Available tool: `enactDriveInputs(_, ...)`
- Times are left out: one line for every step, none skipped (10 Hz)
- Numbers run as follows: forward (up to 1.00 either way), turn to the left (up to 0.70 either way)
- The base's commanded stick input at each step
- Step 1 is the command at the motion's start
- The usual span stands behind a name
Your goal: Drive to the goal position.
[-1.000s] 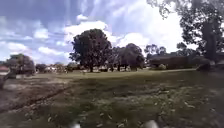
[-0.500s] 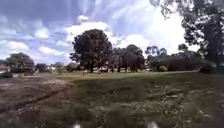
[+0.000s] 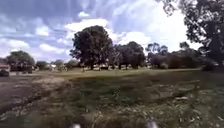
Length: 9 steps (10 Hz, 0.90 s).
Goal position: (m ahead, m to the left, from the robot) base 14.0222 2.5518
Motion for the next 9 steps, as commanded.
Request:
enactDriveInputs(0.7, 0.0)
enactDriveInputs(0.7, 0.0)
enactDriveInputs(0.7, 0.0)
enactDriveInputs(0.7, 0.0)
enactDriveInputs(0.7, 0.0)
enactDriveInputs(0.7, 0.0)
enactDriveInputs(0.7, 0.0)
enactDriveInputs(0.7, 0.0)
enactDriveInputs(0.7, 0.0)
